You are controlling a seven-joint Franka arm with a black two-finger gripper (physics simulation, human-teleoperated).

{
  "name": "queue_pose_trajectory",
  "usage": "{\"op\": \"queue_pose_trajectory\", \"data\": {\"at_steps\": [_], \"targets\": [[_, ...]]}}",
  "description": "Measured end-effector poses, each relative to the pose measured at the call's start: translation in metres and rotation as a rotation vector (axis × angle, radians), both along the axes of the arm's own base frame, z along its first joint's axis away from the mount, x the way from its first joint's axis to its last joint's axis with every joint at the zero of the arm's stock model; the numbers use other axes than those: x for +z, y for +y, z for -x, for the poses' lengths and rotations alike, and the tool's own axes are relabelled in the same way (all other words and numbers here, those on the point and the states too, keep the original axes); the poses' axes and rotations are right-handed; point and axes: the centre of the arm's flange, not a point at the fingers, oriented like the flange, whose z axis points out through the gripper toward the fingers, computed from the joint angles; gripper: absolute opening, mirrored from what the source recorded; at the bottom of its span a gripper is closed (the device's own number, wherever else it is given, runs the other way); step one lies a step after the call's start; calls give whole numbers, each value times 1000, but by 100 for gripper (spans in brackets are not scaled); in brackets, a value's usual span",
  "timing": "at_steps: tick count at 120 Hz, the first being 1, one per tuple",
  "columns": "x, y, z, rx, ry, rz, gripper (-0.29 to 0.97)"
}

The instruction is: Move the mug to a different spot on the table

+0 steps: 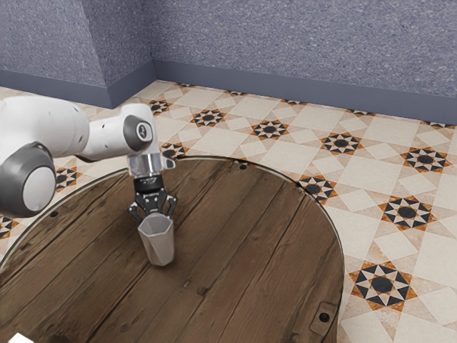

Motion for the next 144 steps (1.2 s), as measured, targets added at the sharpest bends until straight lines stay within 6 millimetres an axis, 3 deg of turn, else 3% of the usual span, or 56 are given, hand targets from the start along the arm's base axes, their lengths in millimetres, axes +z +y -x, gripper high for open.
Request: {"op": "queue_pose_trajectory", "data": {"at_steps": [42, 69, 82, 104, 120, 132, 144], "targets": [[-7, 5, -1, -2, 2, 0, -7], [-8, 3, -5, -11, -30, 22, 37], [9, 3, -17, -30, -90, 13, 49], [80, 6, -24, -119, -240, -63, 60], [141, -19, 2, -272, -343, -147, 64], [211, -44, 40, -374, -459, -189, 65], [284, -45, 46, -440, -568, -237, 66]]}}
